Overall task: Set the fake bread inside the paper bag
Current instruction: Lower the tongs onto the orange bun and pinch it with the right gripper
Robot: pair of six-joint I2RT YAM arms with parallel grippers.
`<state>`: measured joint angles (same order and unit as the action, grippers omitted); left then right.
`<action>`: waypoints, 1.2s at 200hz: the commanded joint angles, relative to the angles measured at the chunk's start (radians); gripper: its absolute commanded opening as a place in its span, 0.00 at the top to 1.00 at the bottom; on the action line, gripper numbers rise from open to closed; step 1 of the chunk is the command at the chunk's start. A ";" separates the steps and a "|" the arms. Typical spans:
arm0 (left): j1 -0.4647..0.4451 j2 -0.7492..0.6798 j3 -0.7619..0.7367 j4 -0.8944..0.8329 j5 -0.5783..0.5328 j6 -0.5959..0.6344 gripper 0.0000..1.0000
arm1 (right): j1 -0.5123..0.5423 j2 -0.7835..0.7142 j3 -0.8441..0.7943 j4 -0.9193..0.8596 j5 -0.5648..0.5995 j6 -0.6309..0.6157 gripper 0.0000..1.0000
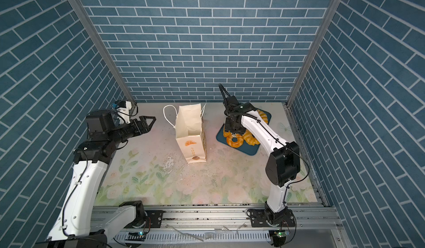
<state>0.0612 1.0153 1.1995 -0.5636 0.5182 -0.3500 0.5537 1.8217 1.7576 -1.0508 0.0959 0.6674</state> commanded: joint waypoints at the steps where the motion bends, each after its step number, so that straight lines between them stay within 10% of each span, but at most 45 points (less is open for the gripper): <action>1: 0.006 -0.011 -0.006 -0.005 0.003 0.015 0.13 | 0.012 -0.045 -0.016 0.017 -0.026 0.061 0.45; 240: 0.011 -0.026 -0.021 -0.006 0.007 0.013 0.13 | 0.018 -0.033 -0.037 -0.013 0.002 0.014 0.67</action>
<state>0.0654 1.0019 1.1954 -0.5648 0.5186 -0.3477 0.5652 1.8130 1.6749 -1.0218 0.0654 0.6998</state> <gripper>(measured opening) 0.873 0.376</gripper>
